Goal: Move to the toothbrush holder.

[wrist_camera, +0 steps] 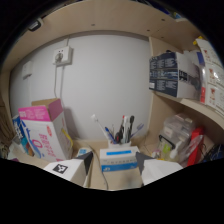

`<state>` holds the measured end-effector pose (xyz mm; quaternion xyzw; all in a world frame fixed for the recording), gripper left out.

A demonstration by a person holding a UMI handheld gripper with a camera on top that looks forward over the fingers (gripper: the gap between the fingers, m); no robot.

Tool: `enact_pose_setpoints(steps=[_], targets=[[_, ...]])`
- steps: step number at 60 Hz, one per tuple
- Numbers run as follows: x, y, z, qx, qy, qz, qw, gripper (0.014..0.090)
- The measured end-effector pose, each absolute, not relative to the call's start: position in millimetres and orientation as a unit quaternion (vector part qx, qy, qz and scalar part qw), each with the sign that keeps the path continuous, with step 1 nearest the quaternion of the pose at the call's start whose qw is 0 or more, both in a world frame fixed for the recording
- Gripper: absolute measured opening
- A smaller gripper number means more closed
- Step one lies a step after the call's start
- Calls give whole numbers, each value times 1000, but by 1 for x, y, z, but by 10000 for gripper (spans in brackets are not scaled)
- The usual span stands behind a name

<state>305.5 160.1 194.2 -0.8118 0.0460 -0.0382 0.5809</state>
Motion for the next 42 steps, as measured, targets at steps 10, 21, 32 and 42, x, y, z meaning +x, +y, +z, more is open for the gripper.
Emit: enact_pose_setpoints(steps=[10,21,32,42], targets=[[316,214,205,-803,44,-29,594,866],[329,255,206,-801,47,-32,596,864],[334,275,198,-806,47,-33,589,868],[340,281,193,-809,50,-37,585,868]])
